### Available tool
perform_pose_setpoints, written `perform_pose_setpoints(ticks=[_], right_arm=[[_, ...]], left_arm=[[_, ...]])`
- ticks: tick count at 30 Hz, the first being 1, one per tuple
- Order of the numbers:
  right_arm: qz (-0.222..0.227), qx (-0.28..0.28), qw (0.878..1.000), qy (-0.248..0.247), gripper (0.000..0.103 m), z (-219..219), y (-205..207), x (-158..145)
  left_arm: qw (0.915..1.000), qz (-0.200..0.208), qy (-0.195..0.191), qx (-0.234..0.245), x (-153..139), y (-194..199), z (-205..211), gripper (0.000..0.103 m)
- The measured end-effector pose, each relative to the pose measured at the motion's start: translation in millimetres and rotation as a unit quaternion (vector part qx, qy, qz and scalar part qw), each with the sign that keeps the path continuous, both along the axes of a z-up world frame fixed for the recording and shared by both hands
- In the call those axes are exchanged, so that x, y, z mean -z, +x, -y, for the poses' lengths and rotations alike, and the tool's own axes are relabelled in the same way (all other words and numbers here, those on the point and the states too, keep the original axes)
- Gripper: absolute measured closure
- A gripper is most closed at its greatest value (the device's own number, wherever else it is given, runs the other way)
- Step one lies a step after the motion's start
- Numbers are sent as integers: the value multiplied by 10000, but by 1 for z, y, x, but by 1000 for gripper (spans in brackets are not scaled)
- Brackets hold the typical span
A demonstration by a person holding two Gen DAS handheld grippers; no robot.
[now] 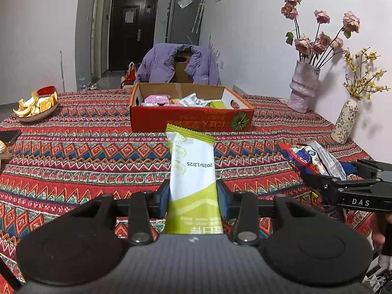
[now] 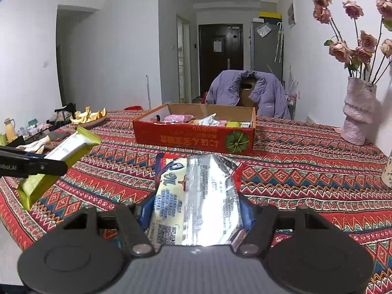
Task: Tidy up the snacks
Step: 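Carry the yellow-green bar and silver-blue bag into the box and open both tools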
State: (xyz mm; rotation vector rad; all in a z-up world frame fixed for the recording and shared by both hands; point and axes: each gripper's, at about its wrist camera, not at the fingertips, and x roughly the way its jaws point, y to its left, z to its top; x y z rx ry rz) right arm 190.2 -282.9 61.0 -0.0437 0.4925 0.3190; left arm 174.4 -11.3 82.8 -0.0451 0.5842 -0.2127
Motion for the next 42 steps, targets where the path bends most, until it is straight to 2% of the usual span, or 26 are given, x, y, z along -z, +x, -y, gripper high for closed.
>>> perform_pose_setpoints(ticks=[14, 24, 29, 34, 37, 42], right_arm=[[29, 2, 10000, 11, 37, -2, 29, -9], [116, -173, 9997, -87, 37, -5, 85, -39], [214, -279, 9992, -197, 37, -6, 134, -65], [133, -353, 9993, -19, 37, -5, 198, -88], [-20, -322, 9993, 183, 37, -3, 244, -95], [-464, -209, 9978, 426, 37, -7, 329, -88]], left_arm=[[10000, -40, -19, 86, -8, 35, -4, 64], [9999, 43, -46, 155, -40, 87, -14, 63], [9995, 137, -119, 249, -68, 137, -25, 63], [9990, 65, -247, 357, -91, 204, -37, 63], [9995, 37, -210, 216, -95, 247, -39, 63], [9980, -359, -487, 196, -83, 329, -37, 63]])
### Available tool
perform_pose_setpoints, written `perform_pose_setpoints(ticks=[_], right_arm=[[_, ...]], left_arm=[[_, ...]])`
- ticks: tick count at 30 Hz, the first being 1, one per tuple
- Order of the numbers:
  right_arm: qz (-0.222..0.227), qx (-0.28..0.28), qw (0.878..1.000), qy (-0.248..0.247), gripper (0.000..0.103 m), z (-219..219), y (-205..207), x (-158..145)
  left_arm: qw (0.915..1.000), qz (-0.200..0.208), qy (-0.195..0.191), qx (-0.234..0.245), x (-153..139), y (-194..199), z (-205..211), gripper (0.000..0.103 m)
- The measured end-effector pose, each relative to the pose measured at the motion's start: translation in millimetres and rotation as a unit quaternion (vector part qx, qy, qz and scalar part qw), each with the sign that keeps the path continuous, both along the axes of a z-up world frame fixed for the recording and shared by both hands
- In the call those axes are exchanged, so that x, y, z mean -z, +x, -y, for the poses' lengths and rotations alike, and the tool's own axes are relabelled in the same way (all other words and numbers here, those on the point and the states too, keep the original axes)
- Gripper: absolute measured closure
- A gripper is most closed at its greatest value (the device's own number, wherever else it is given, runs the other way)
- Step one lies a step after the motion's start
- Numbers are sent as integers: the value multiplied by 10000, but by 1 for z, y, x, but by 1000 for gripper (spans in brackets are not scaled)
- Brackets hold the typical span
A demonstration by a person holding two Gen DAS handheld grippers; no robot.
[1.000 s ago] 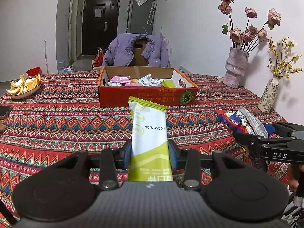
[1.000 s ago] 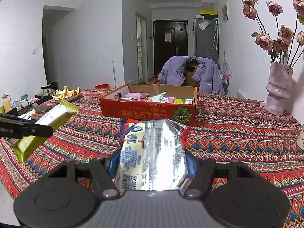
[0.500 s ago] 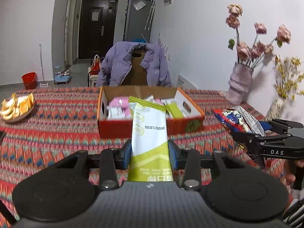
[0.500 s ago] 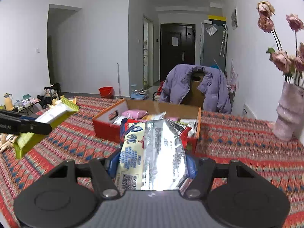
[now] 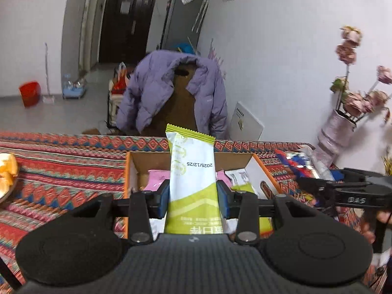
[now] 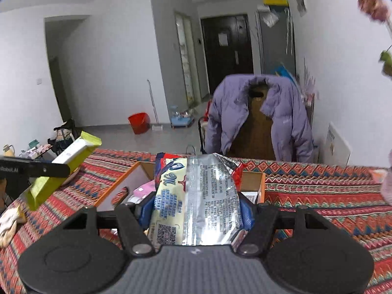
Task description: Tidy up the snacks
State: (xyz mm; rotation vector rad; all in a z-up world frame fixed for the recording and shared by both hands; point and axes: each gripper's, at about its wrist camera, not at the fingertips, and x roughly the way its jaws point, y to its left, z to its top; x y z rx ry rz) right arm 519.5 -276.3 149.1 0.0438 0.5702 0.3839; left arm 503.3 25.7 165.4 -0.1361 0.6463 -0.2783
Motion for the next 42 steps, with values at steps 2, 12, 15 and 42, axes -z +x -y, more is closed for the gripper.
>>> perform_pose_setpoints(ticks=[2, 12, 15, 42], right_arm=[[-229, 82, 9997, -56, 37, -6, 35, 11], [-1273, 533, 9897, -384, 37, -47, 154, 106], [-1379, 595, 9883, -252, 31, -53, 167, 118], [-493, 312, 9923, -1089, 0, 3, 17, -47]], left_arm=[[9999, -157, -15, 2, 13, 32, 6, 63], [9927, -1194, -169, -50, 115, 133, 51, 62], [9902, -1350, -354, -59, 129, 142, 56, 54], [9940, -126, 948, -525, -26, -24, -7, 2]])
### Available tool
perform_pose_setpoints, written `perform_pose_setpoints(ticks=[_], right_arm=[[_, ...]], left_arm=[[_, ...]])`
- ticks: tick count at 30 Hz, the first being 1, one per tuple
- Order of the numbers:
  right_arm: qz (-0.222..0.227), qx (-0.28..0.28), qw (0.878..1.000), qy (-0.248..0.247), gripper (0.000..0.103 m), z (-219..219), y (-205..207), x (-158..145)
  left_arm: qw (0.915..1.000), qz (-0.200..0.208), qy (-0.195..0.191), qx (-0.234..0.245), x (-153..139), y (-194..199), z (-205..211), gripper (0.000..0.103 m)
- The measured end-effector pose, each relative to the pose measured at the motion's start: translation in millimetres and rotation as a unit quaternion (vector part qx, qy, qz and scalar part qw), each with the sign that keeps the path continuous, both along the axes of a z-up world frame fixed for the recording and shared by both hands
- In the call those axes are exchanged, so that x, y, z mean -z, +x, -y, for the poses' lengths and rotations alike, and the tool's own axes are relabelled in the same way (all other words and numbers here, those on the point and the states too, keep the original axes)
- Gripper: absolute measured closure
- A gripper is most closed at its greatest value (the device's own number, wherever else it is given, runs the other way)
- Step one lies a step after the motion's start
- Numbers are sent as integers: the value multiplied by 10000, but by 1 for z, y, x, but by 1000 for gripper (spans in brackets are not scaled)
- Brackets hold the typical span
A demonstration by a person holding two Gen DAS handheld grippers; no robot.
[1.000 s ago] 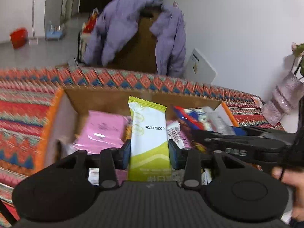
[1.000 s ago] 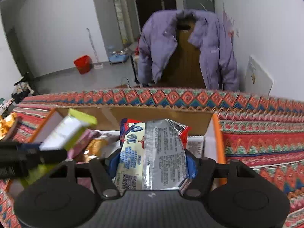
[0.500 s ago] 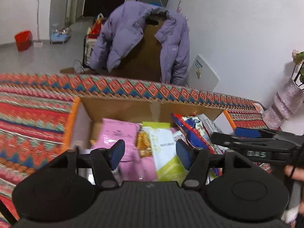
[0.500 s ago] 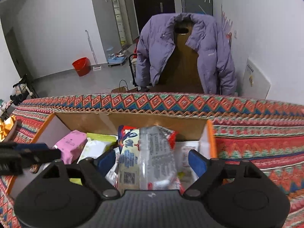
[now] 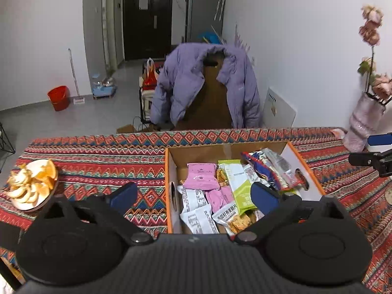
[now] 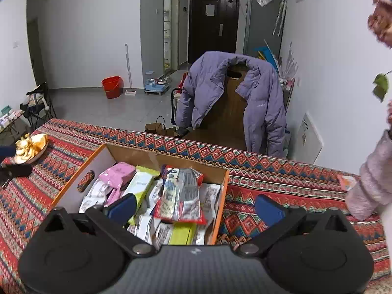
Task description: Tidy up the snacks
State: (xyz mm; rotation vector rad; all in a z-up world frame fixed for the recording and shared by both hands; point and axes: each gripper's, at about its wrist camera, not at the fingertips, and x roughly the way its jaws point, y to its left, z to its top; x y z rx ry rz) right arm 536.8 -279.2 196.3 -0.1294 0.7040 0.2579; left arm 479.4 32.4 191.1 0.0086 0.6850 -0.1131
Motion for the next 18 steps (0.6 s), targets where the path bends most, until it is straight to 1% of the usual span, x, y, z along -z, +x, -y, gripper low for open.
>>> perform_pose_setpoints(ticks=[2, 8, 14, 18], right_arm=[[49, -22, 10000, -17, 0, 1, -16, -7], [222, -54, 9997, 118, 0, 3, -54, -21], [395, -91, 9989, 227, 0, 6, -85, -29], [633, -155, 9964, 550, 0, 12, -118, -26]], left_arm=[[10000, 73, 13, -4, -9, -15, -1, 0], [9997, 228, 1, -48, -28, -51, 0, 0], [9991, 425, -49, -82, -33, -88, -2, 0], [9973, 653, 55, -324, -29, -119, -6, 0]])
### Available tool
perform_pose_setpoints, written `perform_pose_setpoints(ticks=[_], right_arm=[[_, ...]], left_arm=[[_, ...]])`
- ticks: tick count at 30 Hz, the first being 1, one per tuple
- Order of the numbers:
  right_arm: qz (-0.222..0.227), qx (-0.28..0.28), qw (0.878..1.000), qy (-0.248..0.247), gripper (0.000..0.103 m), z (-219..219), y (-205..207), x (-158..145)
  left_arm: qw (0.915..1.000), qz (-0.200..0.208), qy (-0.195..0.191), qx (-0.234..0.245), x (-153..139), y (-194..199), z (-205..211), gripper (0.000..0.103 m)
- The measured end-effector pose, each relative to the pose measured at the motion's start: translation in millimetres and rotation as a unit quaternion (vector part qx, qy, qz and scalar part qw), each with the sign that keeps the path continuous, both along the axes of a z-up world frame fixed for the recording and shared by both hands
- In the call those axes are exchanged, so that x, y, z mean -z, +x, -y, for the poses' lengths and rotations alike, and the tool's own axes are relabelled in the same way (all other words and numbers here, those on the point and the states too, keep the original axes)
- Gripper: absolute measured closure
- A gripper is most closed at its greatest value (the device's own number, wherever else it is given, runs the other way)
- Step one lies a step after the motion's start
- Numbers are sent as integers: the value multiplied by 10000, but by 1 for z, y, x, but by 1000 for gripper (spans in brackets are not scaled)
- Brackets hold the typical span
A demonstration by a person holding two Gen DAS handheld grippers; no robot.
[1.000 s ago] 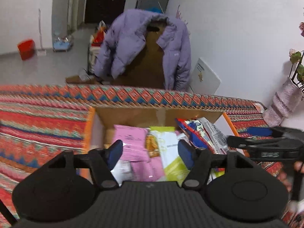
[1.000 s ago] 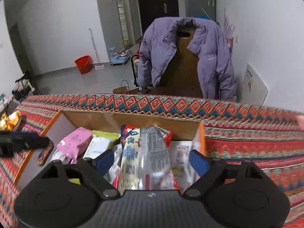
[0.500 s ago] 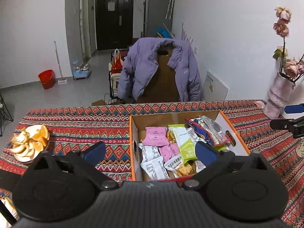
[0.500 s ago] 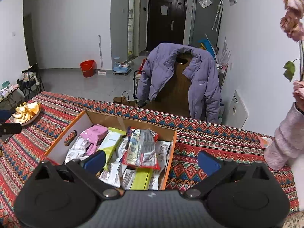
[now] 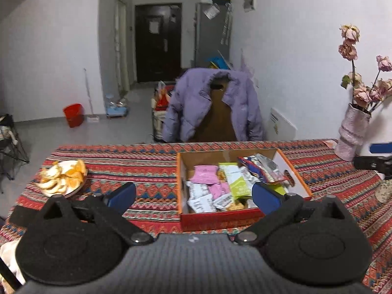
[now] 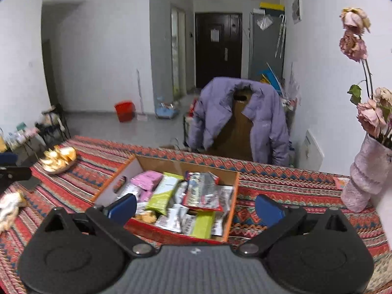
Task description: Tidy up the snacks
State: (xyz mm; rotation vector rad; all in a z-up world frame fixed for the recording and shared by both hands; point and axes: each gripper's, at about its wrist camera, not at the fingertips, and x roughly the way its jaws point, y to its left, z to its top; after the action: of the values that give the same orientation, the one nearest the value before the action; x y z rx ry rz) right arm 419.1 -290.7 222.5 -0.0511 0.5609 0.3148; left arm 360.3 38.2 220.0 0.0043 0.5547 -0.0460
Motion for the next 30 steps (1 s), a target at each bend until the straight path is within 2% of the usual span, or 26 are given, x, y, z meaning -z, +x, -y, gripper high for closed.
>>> perform_pose_setpoints(ticks=[5, 8, 15, 18, 19, 20, 23, 27, 30], right_arm=[[366, -40, 9990, 272, 0, 9, -57, 14], [560, -5, 9983, 172, 0, 10, -91, 28], [842, -75, 9963, -136, 0, 4, -174, 69], [925, -87, 9956, -150, 0, 0, -210, 90], [941, -117, 9954, -144, 0, -4, -231, 106], [941, -117, 9954, -144, 0, -4, -231, 106], [994, -92, 9947, -253, 0, -16, -259, 133], [1306, -29, 9903, -466, 0, -34, -295, 160], [1299, -81, 9912, -262, 0, -41, -314, 174]], left_arm=[[9995, 199, -52, -245, 16, -44, -8, 0], [9989, 326, -66, -320, 29, -76, -9, 0], [9987, 473, 147, -70, 75, -153, -3, 0], [9983, 527, 238, -102, 96, -183, 0, 0], [9982, 546, 230, -106, 103, -194, 1, 0], [9981, 564, 207, -99, 108, -202, 0, 0], [9980, 610, 131, -115, 125, -230, -1, 0], [9972, 700, 193, -194, 144, -259, 4, 0], [9971, 724, 133, -168, 158, -278, 9, 0]])
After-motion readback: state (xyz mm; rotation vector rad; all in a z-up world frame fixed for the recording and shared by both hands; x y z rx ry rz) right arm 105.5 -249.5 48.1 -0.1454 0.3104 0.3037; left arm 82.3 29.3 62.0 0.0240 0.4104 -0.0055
